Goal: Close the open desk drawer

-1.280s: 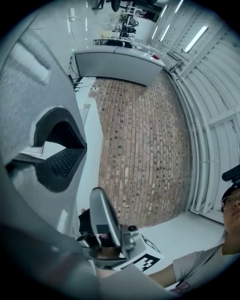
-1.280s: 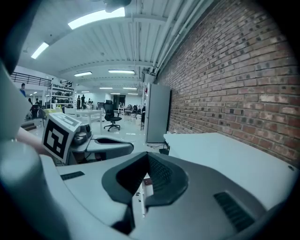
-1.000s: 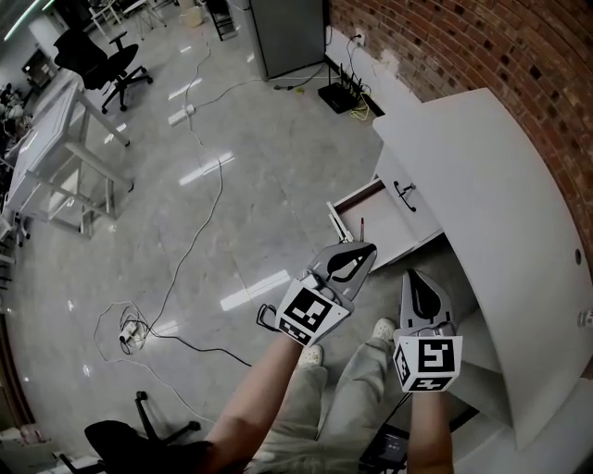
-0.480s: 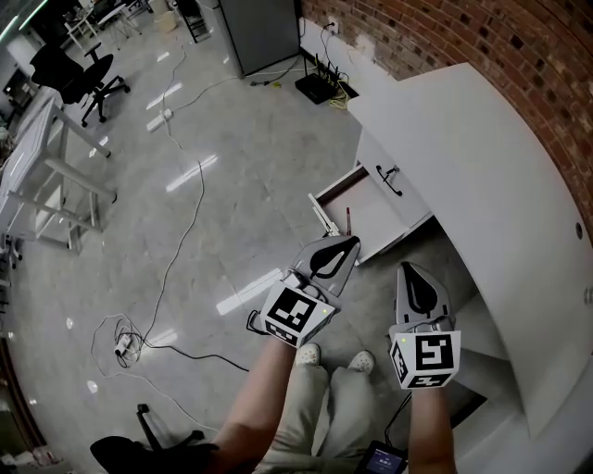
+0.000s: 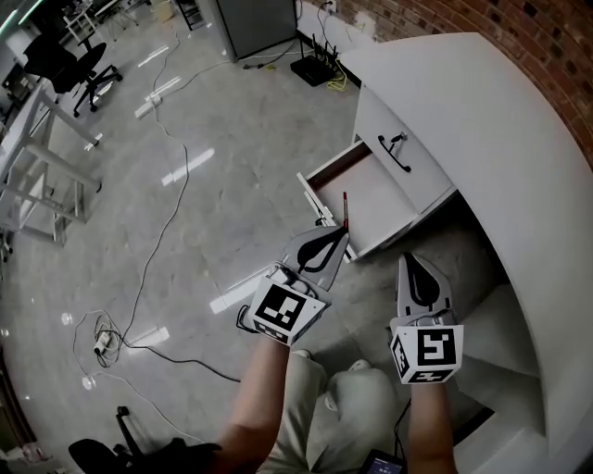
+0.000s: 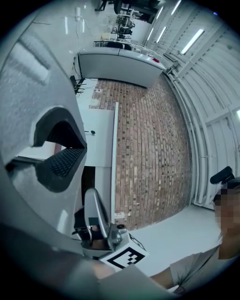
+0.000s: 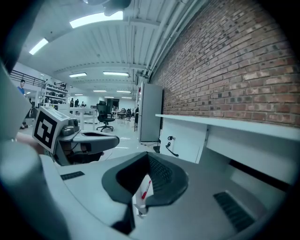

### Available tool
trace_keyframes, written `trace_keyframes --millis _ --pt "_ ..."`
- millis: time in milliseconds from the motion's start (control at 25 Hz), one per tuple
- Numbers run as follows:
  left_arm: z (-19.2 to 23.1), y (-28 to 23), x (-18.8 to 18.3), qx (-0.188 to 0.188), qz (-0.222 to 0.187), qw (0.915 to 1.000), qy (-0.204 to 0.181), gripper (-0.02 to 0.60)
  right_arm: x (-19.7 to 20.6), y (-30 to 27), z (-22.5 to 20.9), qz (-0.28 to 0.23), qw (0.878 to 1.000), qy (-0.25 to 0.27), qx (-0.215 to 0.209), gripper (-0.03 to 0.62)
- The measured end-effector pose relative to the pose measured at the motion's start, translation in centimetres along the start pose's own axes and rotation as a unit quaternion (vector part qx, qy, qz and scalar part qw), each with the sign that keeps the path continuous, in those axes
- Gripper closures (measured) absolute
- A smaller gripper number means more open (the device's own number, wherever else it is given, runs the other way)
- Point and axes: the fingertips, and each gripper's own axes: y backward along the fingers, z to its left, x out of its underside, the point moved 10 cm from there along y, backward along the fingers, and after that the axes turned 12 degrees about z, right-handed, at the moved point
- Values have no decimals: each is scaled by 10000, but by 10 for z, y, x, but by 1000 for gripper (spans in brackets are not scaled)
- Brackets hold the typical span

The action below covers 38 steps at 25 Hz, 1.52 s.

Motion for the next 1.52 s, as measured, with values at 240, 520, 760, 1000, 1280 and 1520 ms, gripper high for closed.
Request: trace_keyframes --millis 240,520,760,1000,1280,1520 --pt "10 -34 56 -30 52 9999 -127 577 51 -36 -13 -148 9997 204 43 583" --pt "31 -63 113 47 283 9993 -251 489 98 -77 -30 -250 9983 515 56 583" --pt "50 -64 157 -19 463 9983 -363 414 129 -109 -23 -484 9967 657 10 583" --pt "73 -79 213 48 686 9967 -425 368 159 -146 -8 -753 9936 845 6 583" --pt "104 -109 256 401 995 9940 -224 364 194 -166 4 -854 9944 628 25 583" --pt "114 -141 269 639 1023 9922 -325 347 221 -180 11 -942 9939 559 88 583"
